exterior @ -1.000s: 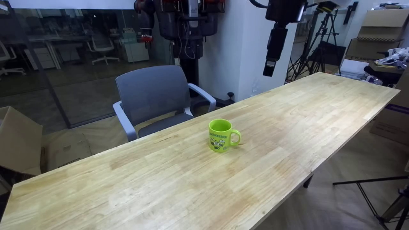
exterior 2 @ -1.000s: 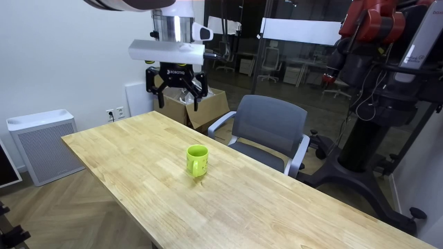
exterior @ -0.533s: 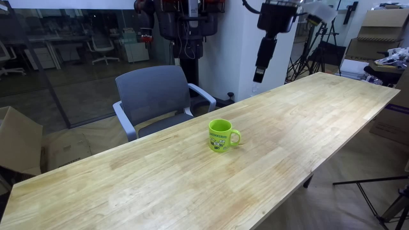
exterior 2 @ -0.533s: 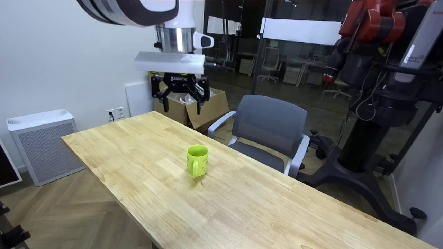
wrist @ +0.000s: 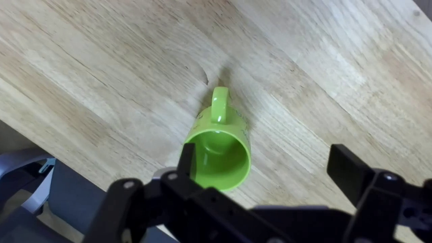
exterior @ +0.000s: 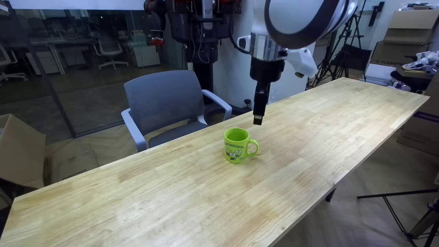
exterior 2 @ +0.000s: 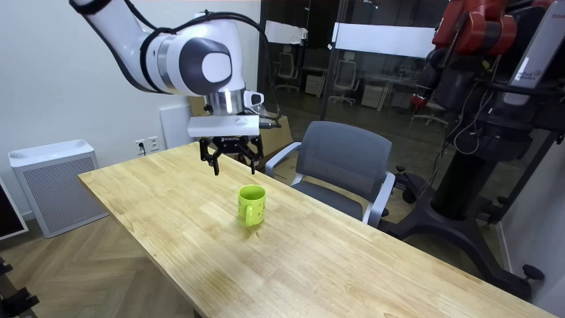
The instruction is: Move the yellow mug forward
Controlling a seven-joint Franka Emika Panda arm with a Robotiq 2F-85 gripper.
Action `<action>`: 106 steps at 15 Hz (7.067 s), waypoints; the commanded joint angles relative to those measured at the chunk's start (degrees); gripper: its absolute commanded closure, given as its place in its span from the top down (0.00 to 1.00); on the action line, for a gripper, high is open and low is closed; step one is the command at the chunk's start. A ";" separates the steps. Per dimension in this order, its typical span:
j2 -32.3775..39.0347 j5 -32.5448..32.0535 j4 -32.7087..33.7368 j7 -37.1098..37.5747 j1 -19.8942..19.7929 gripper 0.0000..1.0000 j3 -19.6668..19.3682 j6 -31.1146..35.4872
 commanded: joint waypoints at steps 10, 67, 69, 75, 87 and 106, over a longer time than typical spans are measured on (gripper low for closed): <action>12.47 -2.41 11.13 -2.43 -4.14 1.00 3.57 3.99; 29.64 -1.32 30.74 -16.44 -9.85 0.02 8.65 -6.45; 29.18 -1.89 29.28 -14.94 -8.79 0.10 7.39 -4.71; 27.19 -2.70 26.88 -14.56 -8.04 0.02 6.55 -5.72; 13.02 -1.67 0.37 -8.15 -8.54 0.02 4.58 1.02; 4.22 -3.12 -15.51 4.07 -8.85 0.84 0.89 11.04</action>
